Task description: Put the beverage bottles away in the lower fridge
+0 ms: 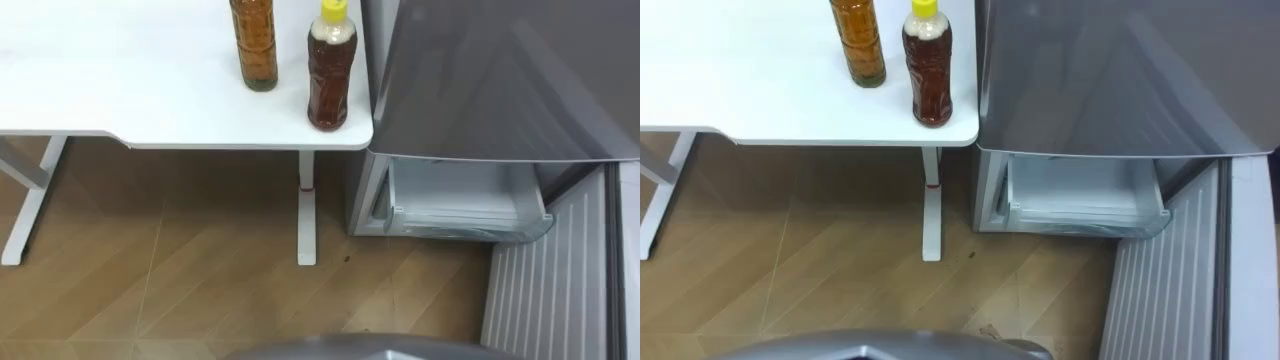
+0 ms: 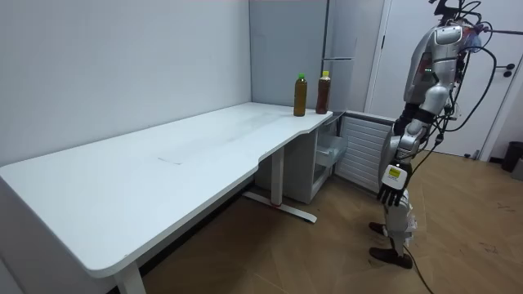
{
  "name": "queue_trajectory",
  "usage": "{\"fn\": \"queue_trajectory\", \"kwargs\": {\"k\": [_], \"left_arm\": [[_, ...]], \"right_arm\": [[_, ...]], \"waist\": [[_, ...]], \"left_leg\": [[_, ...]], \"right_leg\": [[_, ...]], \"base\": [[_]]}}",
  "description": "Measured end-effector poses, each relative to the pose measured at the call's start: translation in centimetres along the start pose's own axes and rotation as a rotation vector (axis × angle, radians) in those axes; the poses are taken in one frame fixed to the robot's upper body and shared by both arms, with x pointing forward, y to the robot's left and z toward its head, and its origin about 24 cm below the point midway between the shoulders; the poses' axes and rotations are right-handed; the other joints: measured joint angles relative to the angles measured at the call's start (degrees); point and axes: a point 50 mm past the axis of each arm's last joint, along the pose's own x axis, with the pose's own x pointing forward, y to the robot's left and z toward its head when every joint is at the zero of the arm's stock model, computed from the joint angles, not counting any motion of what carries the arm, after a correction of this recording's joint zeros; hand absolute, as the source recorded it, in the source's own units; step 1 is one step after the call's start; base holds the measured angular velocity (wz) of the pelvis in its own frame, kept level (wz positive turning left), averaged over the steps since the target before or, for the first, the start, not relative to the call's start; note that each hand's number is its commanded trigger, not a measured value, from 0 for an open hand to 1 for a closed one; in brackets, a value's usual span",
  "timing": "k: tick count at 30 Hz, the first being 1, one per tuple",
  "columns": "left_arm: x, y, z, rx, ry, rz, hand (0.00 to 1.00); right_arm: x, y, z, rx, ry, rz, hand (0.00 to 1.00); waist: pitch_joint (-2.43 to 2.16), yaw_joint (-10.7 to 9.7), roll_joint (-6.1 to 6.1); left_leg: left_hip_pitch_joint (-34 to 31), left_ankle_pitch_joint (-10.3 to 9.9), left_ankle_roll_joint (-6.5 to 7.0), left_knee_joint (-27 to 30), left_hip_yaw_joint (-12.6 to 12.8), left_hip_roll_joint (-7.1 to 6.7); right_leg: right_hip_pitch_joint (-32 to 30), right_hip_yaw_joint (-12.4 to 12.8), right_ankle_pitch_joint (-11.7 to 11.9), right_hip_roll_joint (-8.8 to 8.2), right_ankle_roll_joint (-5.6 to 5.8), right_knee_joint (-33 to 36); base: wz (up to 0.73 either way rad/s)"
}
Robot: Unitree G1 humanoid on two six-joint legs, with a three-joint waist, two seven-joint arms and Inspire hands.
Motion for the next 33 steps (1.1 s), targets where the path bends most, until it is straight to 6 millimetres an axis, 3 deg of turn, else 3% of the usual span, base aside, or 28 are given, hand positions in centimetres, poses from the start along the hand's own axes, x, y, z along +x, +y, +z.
{"fn": "queue_trajectory", "kwargs": {"k": [19,27,33], "left_arm": [[0.1,0.0,-0.3,-0.061,0.013,0.025,0.00],[0.0,0.3,-1.6,-0.333,0.044,0.087,0.00],[-0.2,0.7,-3.1,-0.686,0.078,0.150,0.00]], "right_arm": [[0.0,0.2,-0.5,0.027,0.021,0.001,0.00],[0.0,0.1,-0.7,0.081,0.031,-0.012,0.00],[0.0,-0.4,-0.3,0.143,0.021,-0.034,0.00]], "waist": [[0.12,-0.1,-0.01],[0.08,0.0,0.23],[0.16,0.3,0.64]], "left_leg": [[0.8,0.0,0.00,0.0,-0.7,0.10],[0.7,-0.1,0.06,-0.2,-0.7,0.07],[0.9,-0.1,0.06,-0.2,-0.7,0.01]], "right_leg": [[0.5,-0.2,-0.5,-0.29,0.08,0.1],[0.4,-0.3,-0.6,-0.29,0.15,0.1],[0.5,-0.4,-0.6,-0.31,0.16,0.2]], "base": [[0.00],[0.00],[0.00]]}}
